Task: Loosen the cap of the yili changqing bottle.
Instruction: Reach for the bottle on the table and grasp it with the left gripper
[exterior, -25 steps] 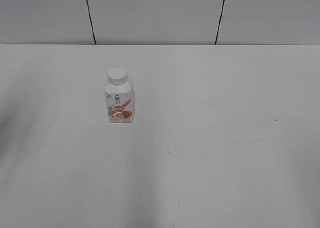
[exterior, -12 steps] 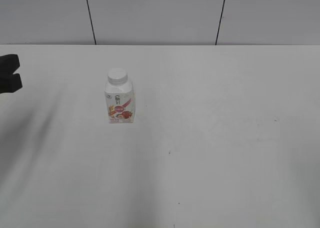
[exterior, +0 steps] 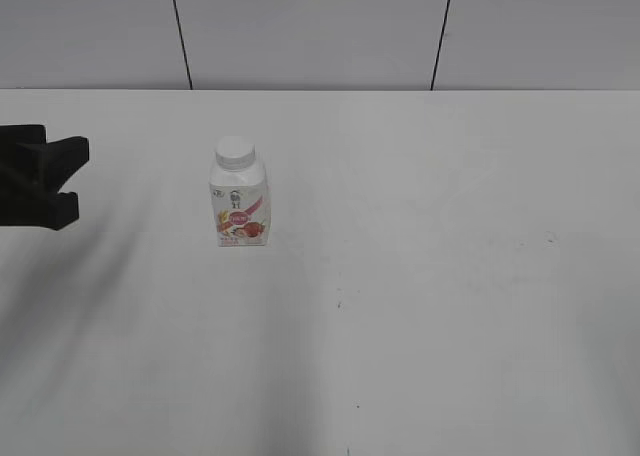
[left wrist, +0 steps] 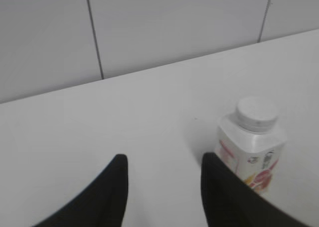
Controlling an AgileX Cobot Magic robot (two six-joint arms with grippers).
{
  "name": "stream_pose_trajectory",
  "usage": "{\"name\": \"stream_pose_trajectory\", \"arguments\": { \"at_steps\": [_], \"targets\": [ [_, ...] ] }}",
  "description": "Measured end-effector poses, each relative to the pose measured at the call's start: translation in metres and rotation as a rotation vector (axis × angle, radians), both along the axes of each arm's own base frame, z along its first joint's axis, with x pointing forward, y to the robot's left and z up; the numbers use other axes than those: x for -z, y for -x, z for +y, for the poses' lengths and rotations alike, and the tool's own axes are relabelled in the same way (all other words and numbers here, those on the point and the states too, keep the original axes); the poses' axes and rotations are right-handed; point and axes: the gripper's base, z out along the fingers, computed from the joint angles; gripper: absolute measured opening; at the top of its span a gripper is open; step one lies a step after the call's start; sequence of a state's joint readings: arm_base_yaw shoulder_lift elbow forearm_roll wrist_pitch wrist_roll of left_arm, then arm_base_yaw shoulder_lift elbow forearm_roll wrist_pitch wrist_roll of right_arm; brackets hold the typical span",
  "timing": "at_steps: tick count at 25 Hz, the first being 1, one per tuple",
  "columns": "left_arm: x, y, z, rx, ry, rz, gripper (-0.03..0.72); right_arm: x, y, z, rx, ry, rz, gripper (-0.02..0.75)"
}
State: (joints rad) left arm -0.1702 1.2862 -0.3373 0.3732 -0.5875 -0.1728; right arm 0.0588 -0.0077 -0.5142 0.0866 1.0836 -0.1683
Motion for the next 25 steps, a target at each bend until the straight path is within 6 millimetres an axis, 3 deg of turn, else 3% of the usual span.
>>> {"name": "stream_pose_trajectory", "arguments": {
  "at_steps": [5, 11, 16, 22, 25],
  "targets": [
    [0.009, -0.001, -0.004, 0.193, 0.021, -0.005, 0.309, 0.000, 0.000, 0.000, 0.000, 0.000, 0.000, 0.566],
    [0.037, -0.004, 0.007, 0.308, 0.030, 0.096, 0.309, 0.000, 0.000, 0.000, 0.000, 0.000, 0.000, 0.566],
    [0.048, -0.006, 0.006, 0.398, 0.045, 0.121, 0.309, 0.000, 0.000, 0.000, 0.000, 0.000, 0.000, 0.566],
    [0.062, -0.036, 0.001, 0.533, 0.085, 0.213, 0.320, 0.000, 0.000, 0.000, 0.000, 0.000, 0.000, 0.566],
    [0.068, -0.054, 0.001, 0.547, 0.119, 0.267, 0.386, 0.000, 0.000, 0.000, 0.000, 0.000, 0.000, 0.566]
  ]
}}
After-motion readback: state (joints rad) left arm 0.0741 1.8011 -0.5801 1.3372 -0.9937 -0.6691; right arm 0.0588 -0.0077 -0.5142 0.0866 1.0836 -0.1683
